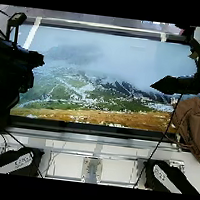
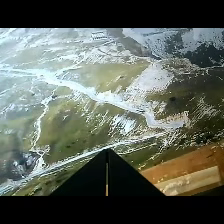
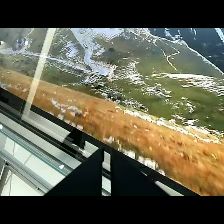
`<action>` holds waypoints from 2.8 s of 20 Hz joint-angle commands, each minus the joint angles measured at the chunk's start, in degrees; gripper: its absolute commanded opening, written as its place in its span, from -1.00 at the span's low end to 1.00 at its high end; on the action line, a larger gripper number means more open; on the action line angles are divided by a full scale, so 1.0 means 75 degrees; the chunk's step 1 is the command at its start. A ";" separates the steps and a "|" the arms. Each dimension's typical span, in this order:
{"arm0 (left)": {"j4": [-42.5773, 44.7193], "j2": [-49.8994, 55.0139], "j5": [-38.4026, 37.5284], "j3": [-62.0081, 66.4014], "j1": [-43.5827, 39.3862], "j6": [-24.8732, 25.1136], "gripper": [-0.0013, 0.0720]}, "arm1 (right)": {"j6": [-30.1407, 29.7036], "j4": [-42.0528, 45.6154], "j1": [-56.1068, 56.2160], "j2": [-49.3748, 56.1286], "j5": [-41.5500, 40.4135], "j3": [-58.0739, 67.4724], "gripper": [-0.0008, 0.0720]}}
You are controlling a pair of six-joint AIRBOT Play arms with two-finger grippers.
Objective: Fold the clothes and pants, and hang the long-sleeved shirts on hangers.
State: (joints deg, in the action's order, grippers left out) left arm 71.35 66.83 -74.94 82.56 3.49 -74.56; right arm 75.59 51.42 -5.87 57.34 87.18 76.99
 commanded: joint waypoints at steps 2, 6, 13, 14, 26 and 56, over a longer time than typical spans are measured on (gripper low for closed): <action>0.0000 0.0003 0.0003 -0.0003 0.0009 0.0000 -0.93 | 0.0003 0.0003 0.0009 -0.0006 0.0006 0.0000 -0.75; 0.0003 0.0003 0.0003 -0.0003 0.0009 0.0000 -0.93 | 0.0026 0.0006 0.0009 -0.0006 0.0003 0.0000 -0.75; 0.0017 0.0093 0.0428 0.0000 0.0009 0.0000 -0.93 | 0.0026 0.0012 0.0009 -0.0006 -0.0117 0.0000 -0.75; 0.0023 0.0134 0.0475 0.0000 0.0009 0.0003 -0.93 | 0.0026 0.0012 0.0009 -0.0006 -0.0219 0.0000 -0.75; 0.6219 0.1227 0.1859 0.0003 0.2506 -0.2990 0.59 | 0.0023 0.0189 0.0009 -0.0003 -0.0979 0.0000 -0.75; -0.5205 0.1055 0.2139 0.0012 0.6038 0.1169 -0.93 | 0.0653 0.1014 -0.0023 -0.0029 -0.1029 0.0525 -0.75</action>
State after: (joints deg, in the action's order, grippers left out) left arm 53.56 81.73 -50.02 82.61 50.96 -81.12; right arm 80.44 55.99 -6.04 57.19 75.64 78.70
